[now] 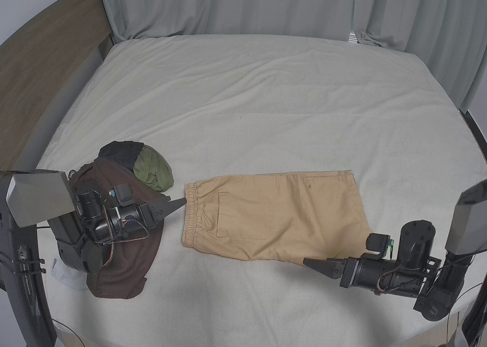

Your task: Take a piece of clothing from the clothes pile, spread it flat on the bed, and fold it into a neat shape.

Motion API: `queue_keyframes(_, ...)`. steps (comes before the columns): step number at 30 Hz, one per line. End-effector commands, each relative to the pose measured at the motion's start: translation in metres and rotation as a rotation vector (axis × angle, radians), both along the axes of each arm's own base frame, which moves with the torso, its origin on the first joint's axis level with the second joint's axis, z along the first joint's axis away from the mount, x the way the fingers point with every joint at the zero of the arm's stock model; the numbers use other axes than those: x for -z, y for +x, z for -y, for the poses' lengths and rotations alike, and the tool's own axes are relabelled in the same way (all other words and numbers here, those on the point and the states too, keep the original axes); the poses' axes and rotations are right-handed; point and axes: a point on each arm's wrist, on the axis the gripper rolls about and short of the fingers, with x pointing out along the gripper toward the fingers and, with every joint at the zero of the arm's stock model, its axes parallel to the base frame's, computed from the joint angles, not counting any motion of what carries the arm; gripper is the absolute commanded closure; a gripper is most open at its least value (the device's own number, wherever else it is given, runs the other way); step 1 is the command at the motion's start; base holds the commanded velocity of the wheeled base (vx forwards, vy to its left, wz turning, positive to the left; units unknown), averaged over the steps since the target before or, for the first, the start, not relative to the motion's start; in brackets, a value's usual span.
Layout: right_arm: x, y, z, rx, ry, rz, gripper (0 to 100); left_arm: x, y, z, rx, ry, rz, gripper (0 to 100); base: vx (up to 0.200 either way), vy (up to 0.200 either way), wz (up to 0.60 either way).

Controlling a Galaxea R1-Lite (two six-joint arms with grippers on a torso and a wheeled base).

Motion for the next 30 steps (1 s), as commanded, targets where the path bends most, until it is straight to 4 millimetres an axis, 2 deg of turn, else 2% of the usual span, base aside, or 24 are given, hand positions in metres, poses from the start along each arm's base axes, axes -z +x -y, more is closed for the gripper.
queue_keyframes(1,-0.033,-0.003,0.005,-0.033,0.085,0.116,0,-0.001,0.000,-0.001,-0.003,0.001,0.003,0,0.000,0.000,0.00)
queue_keyframes(9,-0.066,-0.003,0.014,-0.037,0.159,0.248,0,0.001,0.001,-0.001,-0.002,0.000,-0.001,0,0.000,0.000,0.00)
queue_keyframes(18,-0.074,0.003,0.031,0.034,0.165,0.284,0,0.004,0.002,-0.004,-0.009,0.002,-0.005,0,0.000,0.000,0.00)
queue_keyframes(30,-0.077,0.007,0.037,0.067,0.159,0.310,0,0.023,0.003,0.003,0.011,0.013,-0.048,0,0.000,0.000,0.00)
